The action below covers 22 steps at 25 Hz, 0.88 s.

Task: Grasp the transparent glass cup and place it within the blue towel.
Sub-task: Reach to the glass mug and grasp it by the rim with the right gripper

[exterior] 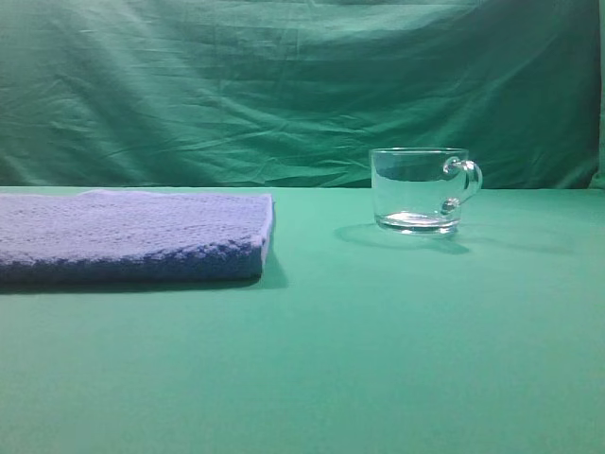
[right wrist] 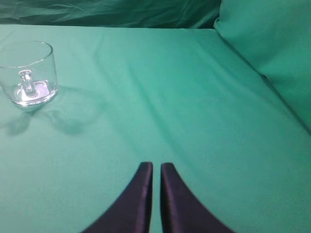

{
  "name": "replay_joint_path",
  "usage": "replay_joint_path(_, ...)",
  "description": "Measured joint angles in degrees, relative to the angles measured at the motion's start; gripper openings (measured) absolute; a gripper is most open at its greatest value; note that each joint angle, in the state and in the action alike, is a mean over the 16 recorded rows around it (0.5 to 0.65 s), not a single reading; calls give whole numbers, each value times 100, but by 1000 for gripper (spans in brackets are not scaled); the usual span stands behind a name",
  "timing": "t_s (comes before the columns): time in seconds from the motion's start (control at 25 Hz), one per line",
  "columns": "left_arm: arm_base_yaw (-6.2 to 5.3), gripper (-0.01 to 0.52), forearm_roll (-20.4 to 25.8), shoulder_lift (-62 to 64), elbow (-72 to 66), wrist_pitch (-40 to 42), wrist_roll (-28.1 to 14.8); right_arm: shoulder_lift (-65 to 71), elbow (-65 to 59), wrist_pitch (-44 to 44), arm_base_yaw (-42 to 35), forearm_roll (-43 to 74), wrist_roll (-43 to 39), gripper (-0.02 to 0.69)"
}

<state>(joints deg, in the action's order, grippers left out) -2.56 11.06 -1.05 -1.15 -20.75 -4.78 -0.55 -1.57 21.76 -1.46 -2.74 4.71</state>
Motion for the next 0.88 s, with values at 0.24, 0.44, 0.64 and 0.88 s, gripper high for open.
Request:
replay_joint_path(0.24, 0, 0, 0, 0, 0, 0, 0, 0, 26, -475, 0, -429, -129, 48)
replay_joint_path(0.44, 0, 0, 0, 0, 0, 0, 0, 42, 307, -752, 0, -853, -152, 48)
replay_joint_path(0.64, 0, 0, 0, 0, 0, 0, 0, 409, 820, -871, 0, -1253, -4, 48)
replay_joint_path(0.88, 0, 0, 0, 0, 0, 0, 0, 1417, 1651, -455, 0, -1369, 335, 48)
